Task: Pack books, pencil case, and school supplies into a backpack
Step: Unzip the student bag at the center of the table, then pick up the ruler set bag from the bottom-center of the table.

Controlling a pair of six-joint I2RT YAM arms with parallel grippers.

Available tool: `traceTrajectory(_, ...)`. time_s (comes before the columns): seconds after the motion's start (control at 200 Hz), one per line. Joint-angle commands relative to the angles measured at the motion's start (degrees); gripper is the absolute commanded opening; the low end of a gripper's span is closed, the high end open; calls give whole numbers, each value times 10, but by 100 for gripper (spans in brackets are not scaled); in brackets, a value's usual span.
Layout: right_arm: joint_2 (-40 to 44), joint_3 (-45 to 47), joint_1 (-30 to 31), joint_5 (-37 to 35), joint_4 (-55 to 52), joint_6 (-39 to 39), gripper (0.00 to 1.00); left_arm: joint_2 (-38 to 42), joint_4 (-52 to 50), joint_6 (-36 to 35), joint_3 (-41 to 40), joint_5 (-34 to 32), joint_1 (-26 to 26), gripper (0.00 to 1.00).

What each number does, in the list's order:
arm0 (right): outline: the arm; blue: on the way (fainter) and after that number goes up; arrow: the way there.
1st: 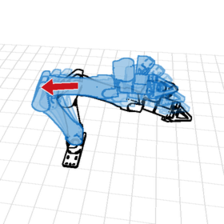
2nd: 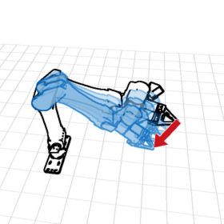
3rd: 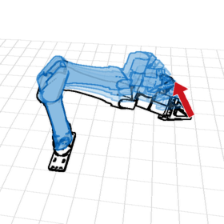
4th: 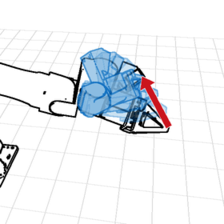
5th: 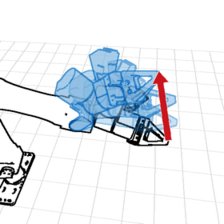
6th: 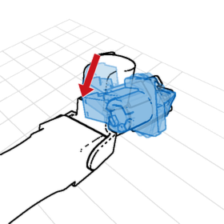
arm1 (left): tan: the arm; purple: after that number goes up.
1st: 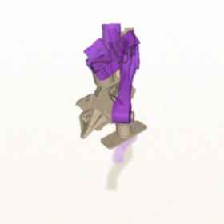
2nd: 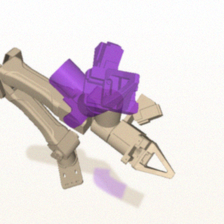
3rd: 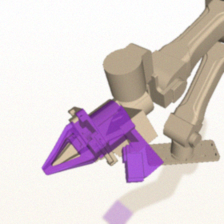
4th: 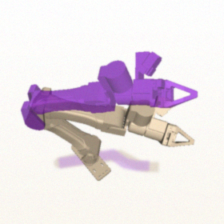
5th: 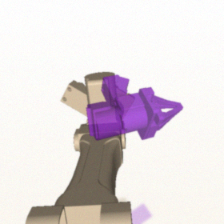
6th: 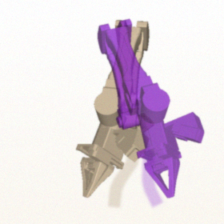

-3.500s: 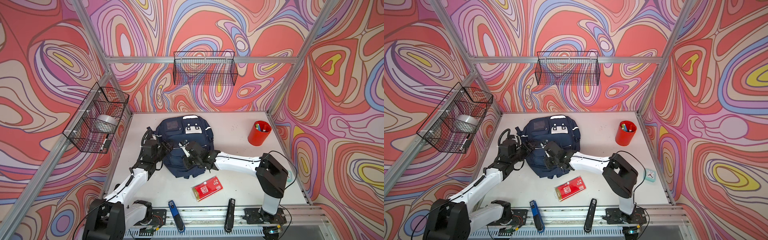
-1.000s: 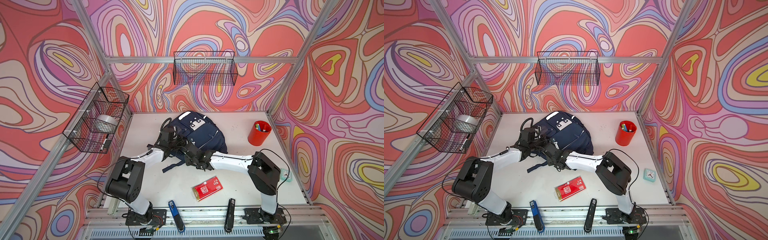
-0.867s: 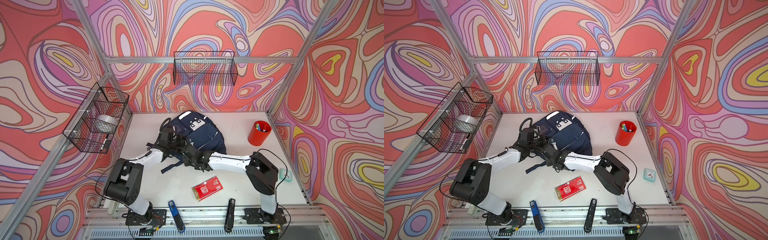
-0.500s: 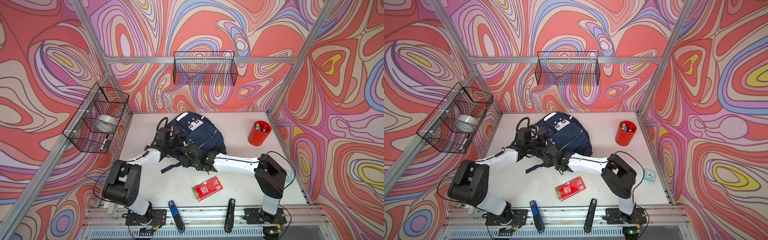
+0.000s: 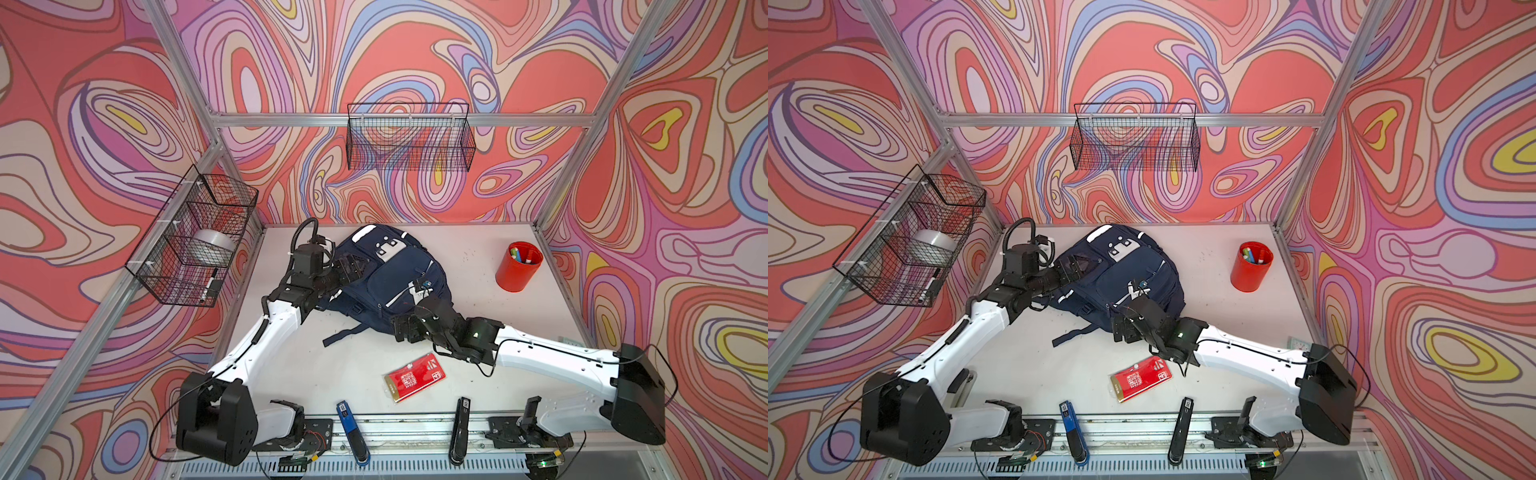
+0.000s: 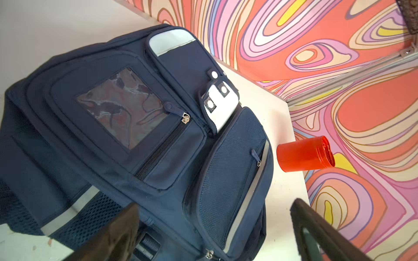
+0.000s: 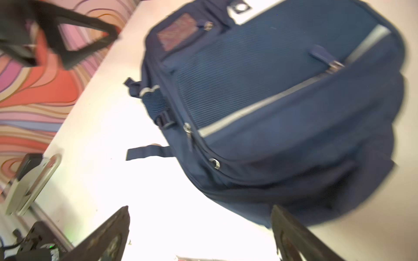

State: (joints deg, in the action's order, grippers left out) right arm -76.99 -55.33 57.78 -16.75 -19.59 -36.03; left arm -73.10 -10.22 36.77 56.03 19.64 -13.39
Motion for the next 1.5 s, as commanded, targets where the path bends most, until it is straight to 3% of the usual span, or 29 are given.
traceTrajectory(0.0,24,20,-5,-6,-84,-89,98,17,-106,-48,15,57,-4,93)
traceTrajectory(0.24,77,104,-25,144,-92,-264,98,37,-175,-115,3,128,-82,67)
traceTrajectory(0.496,120,184,-24,183,-95,-381,98,14,-122,-114,-70,149,-172,59)
traceTrajectory(0.591,114,199,-25,189,-87,-390,98,-11,-139,-151,-75,126,-208,58)
traceTrajectory(0.746,68,197,-24,206,-69,-378,98,-50,-119,-174,-98,154,-241,55)
traceTrajectory(0.836,53,192,-25,202,-83,-382,98,-62,-142,-181,-95,104,-262,56)
traceTrajectory(1.087,34,194,-24,214,-109,-391,98,-79,-95,-147,-135,98,-273,58)
traceTrajectory(1.498,15,220,-27,193,-6,-395,98,-145,-7,-133,-168,63,-295,59)
